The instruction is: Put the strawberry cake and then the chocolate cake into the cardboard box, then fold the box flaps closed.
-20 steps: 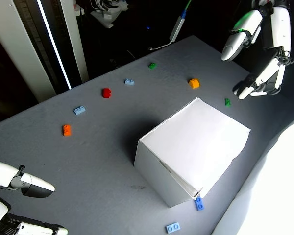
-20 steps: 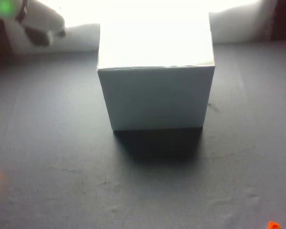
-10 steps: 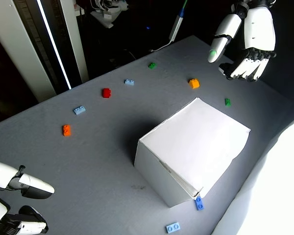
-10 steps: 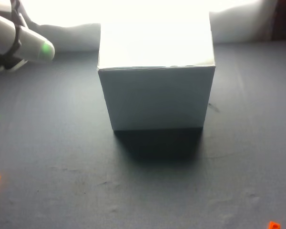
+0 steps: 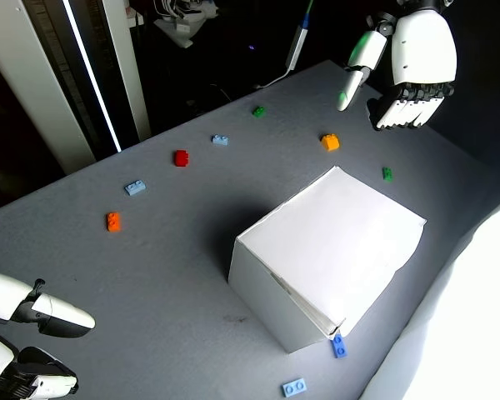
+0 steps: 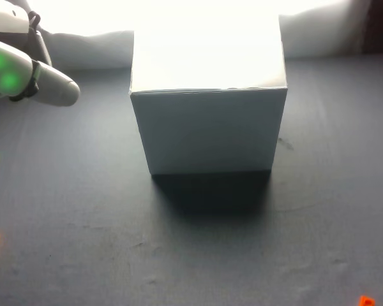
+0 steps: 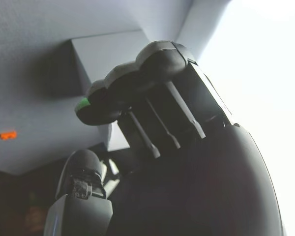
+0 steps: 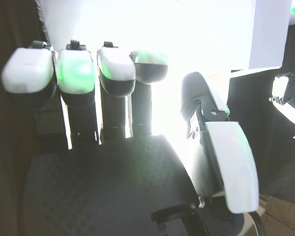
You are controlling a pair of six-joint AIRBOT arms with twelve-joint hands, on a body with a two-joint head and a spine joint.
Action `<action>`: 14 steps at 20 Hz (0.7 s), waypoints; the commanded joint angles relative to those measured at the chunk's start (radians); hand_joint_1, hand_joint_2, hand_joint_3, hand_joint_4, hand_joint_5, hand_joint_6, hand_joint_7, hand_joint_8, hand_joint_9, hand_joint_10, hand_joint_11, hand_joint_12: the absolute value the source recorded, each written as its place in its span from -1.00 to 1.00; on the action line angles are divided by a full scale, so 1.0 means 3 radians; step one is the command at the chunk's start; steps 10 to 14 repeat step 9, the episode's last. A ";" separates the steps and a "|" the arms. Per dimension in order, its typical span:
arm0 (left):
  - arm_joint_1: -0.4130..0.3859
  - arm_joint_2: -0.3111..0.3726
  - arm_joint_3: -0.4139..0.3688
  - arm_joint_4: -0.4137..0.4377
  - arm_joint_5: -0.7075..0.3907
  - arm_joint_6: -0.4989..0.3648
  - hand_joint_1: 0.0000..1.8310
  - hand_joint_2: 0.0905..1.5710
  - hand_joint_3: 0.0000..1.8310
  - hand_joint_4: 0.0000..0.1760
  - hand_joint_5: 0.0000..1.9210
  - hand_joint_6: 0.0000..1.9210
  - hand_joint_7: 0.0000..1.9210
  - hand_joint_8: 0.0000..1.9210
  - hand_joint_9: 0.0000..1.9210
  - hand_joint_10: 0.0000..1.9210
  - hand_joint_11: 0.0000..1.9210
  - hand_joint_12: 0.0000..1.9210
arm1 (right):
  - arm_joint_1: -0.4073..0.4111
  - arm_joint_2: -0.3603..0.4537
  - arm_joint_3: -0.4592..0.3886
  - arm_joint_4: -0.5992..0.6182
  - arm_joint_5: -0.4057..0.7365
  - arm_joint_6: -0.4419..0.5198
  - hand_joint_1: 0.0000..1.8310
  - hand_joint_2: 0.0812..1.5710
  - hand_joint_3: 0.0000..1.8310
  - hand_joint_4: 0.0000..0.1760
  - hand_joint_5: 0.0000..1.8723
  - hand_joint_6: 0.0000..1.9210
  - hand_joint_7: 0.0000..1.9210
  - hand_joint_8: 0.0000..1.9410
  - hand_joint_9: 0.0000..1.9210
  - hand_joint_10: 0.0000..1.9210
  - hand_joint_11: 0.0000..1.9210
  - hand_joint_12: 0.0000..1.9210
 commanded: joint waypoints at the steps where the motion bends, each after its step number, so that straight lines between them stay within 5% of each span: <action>1: -0.0041 0.0046 -0.0003 0.0063 0.0284 -0.0001 -1.00 0.55 -1.00 -1.00 0.01 0.72 0.13 0.72 0.10 0.85 -0.03 1.00 | 0.0022 0.0055 0.0010 0.0045 0.0342 0.0006 -0.94 0.71 -1.00 -1.00 0.17 0.82 0.31 0.79 0.33 1.00 0.28 1.00; 14: -0.0040 0.0054 -0.0015 0.0062 0.0276 -0.0007 -1.00 0.57 -1.00 -1.00 0.02 0.73 0.13 0.71 0.10 0.86 -0.03 1.00 | 0.0022 0.0062 -0.0015 0.0045 0.0380 -0.0074 -0.97 0.73 -1.00 -1.00 0.13 0.84 0.28 0.80 0.26 1.00 0.19 1.00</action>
